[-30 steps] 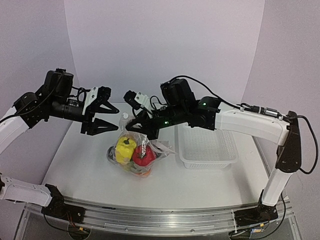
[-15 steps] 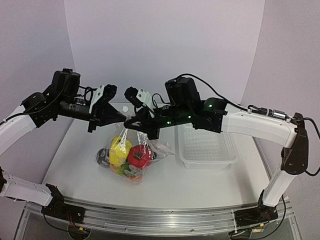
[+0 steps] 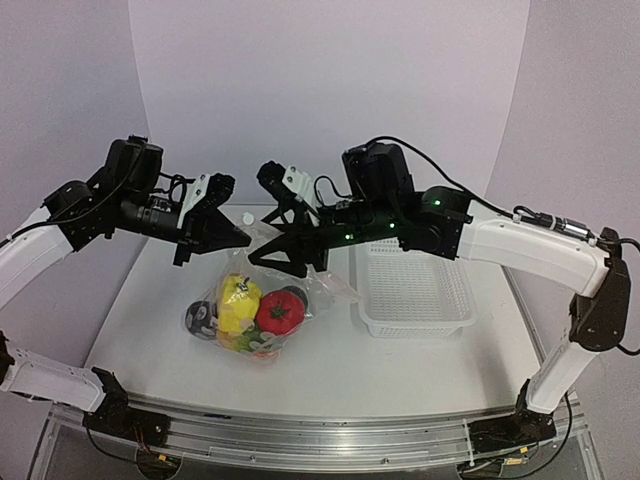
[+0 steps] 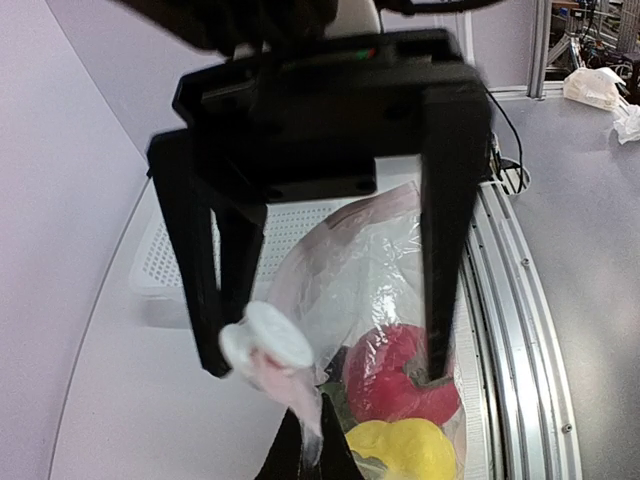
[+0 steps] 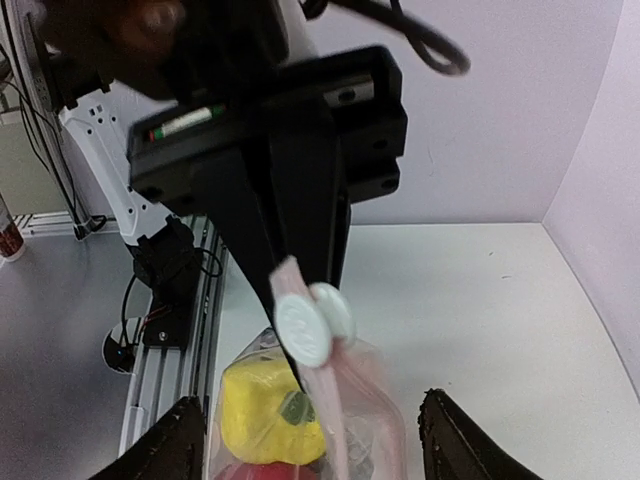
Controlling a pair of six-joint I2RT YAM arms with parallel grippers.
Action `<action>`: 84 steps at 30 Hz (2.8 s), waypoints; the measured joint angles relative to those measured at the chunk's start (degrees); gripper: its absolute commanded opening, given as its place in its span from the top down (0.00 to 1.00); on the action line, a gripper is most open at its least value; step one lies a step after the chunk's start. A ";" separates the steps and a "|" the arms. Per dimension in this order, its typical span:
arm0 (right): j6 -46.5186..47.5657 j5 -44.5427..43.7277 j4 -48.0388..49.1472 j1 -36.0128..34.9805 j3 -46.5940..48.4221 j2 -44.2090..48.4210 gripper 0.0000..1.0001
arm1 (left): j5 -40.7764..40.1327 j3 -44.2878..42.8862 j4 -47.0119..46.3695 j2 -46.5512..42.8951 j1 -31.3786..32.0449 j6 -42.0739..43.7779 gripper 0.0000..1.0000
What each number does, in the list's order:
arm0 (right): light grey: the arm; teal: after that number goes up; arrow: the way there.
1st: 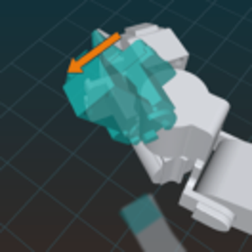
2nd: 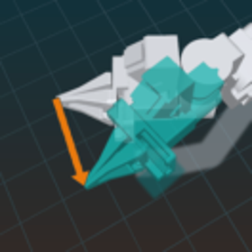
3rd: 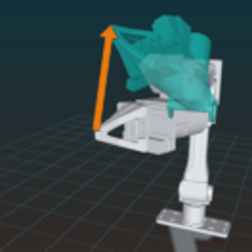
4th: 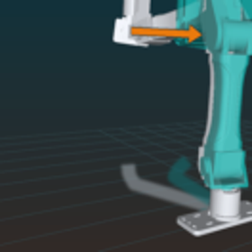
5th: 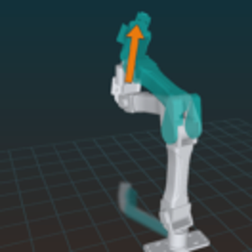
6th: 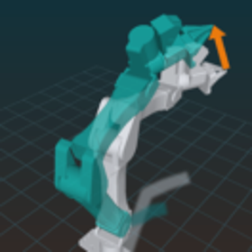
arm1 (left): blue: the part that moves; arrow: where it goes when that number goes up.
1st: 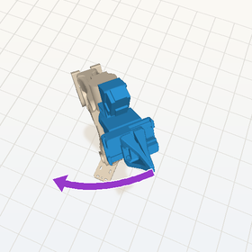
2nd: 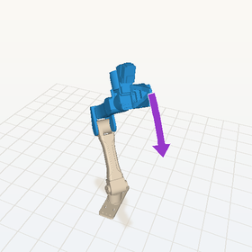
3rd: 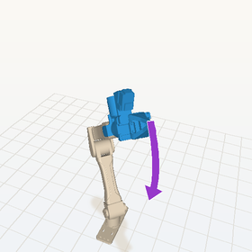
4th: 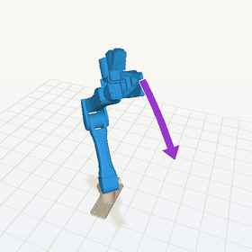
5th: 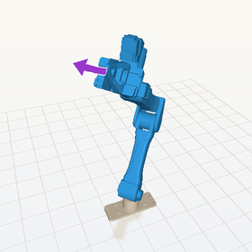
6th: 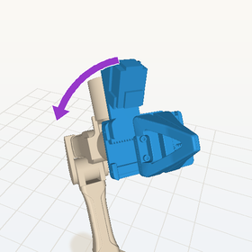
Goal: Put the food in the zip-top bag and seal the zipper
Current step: Zip the zipper food storage bag at the center of the board.
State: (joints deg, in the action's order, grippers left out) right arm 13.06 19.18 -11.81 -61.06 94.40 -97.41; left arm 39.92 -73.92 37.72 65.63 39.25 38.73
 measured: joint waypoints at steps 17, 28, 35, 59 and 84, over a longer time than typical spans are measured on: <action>-3.70 2.02 -15.52 0.00 21.25 -4.64 0.43 | -3.08 -1.09 2.99 1.09 -0.31 11.44 1.00; -0.39 4.23 -20.64 0.00 23.16 -8.72 0.48 | -2.53 -1.11 3.31 1.09 -0.31 16.33 1.00; 0.12 5.00 -20.98 0.00 24.86 -10.59 0.69 | -2.35 -1.13 3.34 1.09 -0.31 16.91 1.00; 2.49 5.09 -20.92 0.07 24.17 -10.62 0.91 | -0.88 -1.83 4.83 1.09 -0.31 16.79 1.00; 3.85 0.74 -19.75 -0.55 20.55 -9.86 1.00 | 2.42 -1.96 4.71 2.15 -0.68 8.30 0.86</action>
State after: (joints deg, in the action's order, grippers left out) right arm 16.91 19.92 -31.56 -61.60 114.95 -107.26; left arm 42.34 -75.87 42.44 67.78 38.57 47.03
